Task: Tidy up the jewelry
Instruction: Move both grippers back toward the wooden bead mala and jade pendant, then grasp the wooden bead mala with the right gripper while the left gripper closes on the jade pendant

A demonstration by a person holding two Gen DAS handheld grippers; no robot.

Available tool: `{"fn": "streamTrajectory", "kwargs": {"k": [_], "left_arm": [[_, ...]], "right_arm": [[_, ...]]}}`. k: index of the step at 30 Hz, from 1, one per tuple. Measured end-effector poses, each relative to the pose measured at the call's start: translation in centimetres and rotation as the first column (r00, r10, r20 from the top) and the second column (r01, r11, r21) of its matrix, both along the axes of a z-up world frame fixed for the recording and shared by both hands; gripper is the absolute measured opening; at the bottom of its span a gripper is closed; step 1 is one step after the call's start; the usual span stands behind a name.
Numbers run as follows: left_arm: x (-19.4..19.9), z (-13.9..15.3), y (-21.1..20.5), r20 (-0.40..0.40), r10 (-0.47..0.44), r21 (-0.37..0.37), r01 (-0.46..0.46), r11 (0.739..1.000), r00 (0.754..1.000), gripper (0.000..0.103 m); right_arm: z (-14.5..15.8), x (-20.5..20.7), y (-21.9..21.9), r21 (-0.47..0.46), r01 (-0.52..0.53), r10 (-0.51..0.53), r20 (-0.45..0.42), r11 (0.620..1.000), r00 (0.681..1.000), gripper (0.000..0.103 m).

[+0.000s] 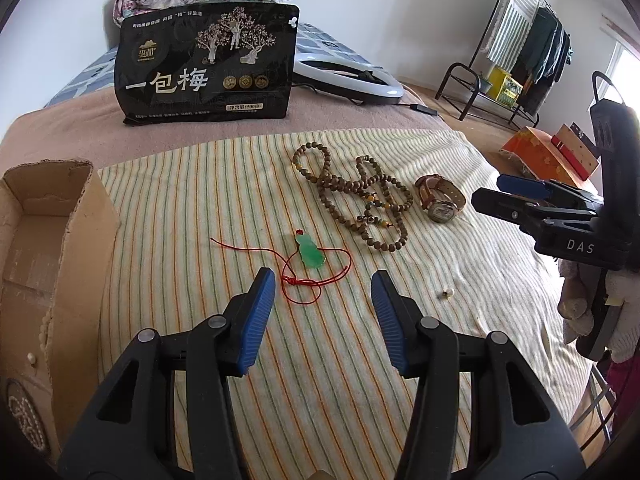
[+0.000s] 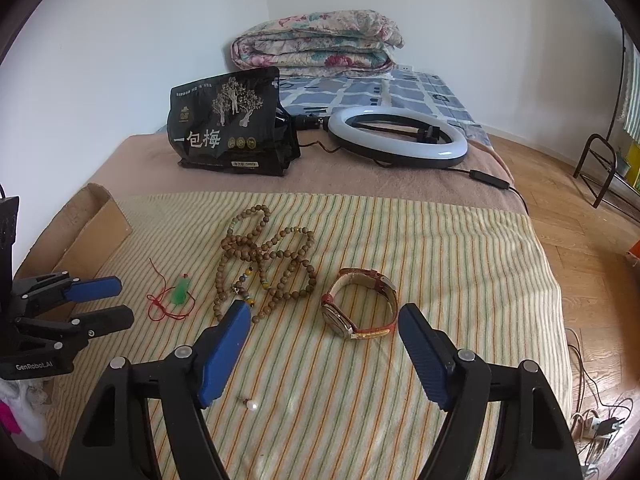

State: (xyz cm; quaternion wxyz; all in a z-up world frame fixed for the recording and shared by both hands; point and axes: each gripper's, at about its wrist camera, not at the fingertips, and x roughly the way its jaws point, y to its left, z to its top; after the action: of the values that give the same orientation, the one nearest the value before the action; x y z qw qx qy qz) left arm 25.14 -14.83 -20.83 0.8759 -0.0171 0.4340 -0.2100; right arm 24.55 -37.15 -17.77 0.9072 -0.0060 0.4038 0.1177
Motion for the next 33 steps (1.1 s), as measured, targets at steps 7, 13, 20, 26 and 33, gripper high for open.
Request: {"fn": "streamTrajectory", "kwargs": {"k": [7, 13, 20, 26, 33], "left_arm": [[1.6, -1.4, -0.4, -0.016, 0.014, -0.007, -0.014, 1.0, 1.0, 0.043], [2.8, -2.5, -1.1, -0.026, 0.012, 0.008, -0.011, 1.0, 1.0, 0.035], [4.4, -3.8, -1.8, -0.047, 0.011, 0.015, -0.01, 1.0, 0.999, 0.035], [4.9, -4.3, -1.7, -0.051, 0.034, 0.017, -0.033, 0.999, 0.998, 0.025], [4.9, -4.5, -1.3, -0.052, 0.057, 0.026, -0.055, 0.998, 0.997, 0.016]], "right_arm": [[-0.3, 2.5, 2.0, 0.046, -0.058, 0.059, -0.007, 0.997, 0.998, 0.078], [-0.7, 5.2, 4.9, 0.008, -0.112, 0.112, -0.04, 0.994, 0.993, 0.078], [-2.3, 8.1, 6.6, 0.022, -0.133, 0.134, -0.09, 0.991, 0.987, 0.078], [-4.0, 10.0, 7.6, 0.031, -0.141, 0.144, -0.137, 0.99, 0.98, 0.081], [-5.1, 10.4, 8.3, 0.015, -0.165, 0.165, -0.17, 0.986, 0.971, 0.086]]}}
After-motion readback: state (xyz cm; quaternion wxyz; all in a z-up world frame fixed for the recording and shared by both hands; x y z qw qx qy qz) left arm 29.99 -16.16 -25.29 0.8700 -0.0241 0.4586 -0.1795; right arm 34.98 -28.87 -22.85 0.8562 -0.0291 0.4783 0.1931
